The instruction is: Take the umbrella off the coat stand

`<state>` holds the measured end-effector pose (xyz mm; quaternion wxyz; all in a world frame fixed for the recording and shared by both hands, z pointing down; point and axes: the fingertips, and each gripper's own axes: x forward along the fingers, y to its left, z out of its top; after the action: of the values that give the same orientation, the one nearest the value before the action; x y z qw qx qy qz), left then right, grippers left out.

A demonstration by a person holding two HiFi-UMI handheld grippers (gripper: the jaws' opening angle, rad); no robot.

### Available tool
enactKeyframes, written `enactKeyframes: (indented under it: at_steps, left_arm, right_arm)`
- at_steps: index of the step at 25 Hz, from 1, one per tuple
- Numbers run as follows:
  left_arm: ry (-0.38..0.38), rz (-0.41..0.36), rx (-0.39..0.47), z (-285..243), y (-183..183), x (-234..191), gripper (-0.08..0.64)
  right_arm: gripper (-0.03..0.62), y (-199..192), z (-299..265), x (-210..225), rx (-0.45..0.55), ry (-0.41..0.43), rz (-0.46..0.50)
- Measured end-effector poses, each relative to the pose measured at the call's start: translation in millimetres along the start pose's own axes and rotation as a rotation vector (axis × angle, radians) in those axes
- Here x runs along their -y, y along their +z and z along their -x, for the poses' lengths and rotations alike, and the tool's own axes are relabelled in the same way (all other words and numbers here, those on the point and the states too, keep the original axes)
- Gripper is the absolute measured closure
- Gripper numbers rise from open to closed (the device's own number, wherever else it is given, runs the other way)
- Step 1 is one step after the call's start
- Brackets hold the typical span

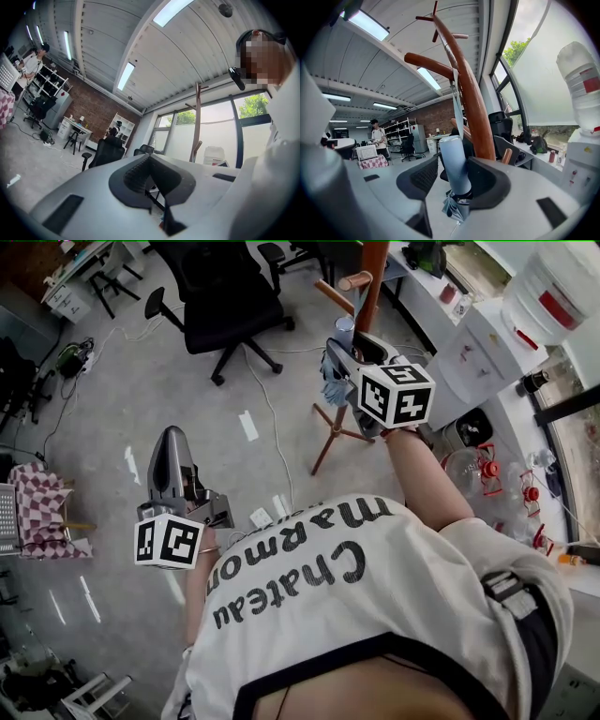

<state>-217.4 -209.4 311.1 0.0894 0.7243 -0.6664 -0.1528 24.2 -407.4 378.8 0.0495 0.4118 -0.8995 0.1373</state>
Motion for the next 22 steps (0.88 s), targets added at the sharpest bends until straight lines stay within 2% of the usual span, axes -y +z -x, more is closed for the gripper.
enactKeyframes:
  at_steps: [6,11,22]
  left_arm:
    - [0.014,0.004,0.003,1,-2,-3,0.549]
    - [0.021,0.01,0.009,2,0,-5,0.549]
    - [0.027,0.014,0.023,9,5,-13,0.549]
  right_arm:
    - [0.399,-6,-8,4,-0.008,-0.001,-0.021]
    - [0.414,-7,-11,9,-0.028,-0.04,0.028]
    - [0.423,-7,-12,7,-0.041,-0.077,0.045]
